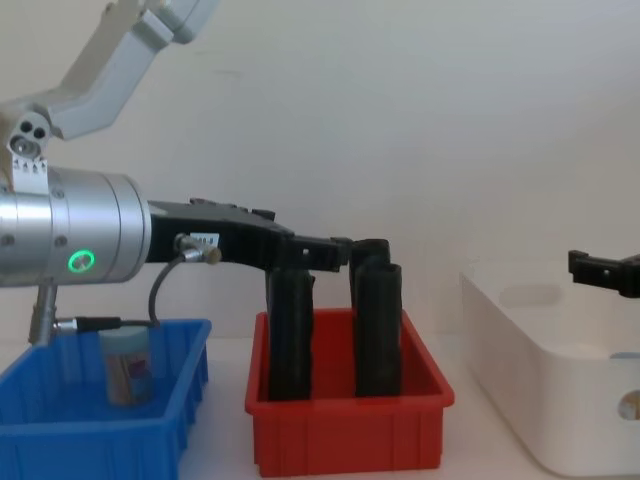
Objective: Pick the cotton swabs from the blue box and place them into the white box.
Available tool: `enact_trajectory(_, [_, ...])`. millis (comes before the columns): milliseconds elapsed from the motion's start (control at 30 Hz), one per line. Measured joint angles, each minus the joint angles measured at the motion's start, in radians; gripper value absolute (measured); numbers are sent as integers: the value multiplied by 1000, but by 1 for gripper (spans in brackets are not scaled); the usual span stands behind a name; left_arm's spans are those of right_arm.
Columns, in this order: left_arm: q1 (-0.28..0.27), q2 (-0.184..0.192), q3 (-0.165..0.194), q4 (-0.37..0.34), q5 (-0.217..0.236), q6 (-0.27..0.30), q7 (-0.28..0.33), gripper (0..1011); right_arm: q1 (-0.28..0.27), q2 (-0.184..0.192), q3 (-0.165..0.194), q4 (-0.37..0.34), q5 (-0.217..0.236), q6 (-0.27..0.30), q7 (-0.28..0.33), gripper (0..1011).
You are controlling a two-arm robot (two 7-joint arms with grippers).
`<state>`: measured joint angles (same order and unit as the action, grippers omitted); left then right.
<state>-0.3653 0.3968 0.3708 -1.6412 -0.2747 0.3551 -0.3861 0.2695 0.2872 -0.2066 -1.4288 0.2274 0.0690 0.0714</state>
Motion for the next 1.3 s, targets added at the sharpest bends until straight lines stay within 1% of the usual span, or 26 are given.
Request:
enact_trajectory(67, [10,-1,6,1,6,-27,29,1000,-15,3,-1,-18,3,-2,0,1001])
enact_trajectory(133, [17,-2,11,2,10,-45,49,1000,-45,8,-3,-54,9,-6,-1,1001])
enact_trajectory(167, [24,-3,15,3,14,-64,70,1000,-45,8,-3,-54,9,-6,-1,1001])
enact_trajectory(233, [31,-4,20,4,18,-82,90,999,-67,12,-5,-80,14,-9,-1,1001])
enact_trajectory(267, [38,-4,25,4,22,-101,110,1000,-82,15,-6,-97,17,-11,-1,1001])
enact_trajectory(367, [48,-6,32,6,28,-127,139,1000,-105,19,-7,-125,22,-13,-2,1001])
enact_trajectory(467, [65,-7,43,7,38,-173,191,1000,-140,25,-10,-168,30,-18,-2,1001])
enact_trajectory(567, [76,-9,49,9,44,-201,220,999,-161,29,-12,-193,35,-21,-3,1001])
enact_trajectory(600, [83,-9,54,10,48,-220,241,999,-178,32,-13,-212,38,-23,-3,1001])
enact_trajectory(700, [93,-10,60,11,53,-245,269,999,-200,36,-14,-237,42,-26,-4,1001])
enact_trajectory(800, [109,-12,71,13,63,-288,317,1000,-235,43,-17,-280,50,-30,-4,1001])
enact_trajectory(1033, [126,-14,83,15,74,-334,368,1000,-273,49,-19,-326,59,-34,-5,1001])
enact_trajectory(1300, [129,-15,84,15,75,-341,375,1000,-284,51,-20,-337,61,-36,-5,1001])
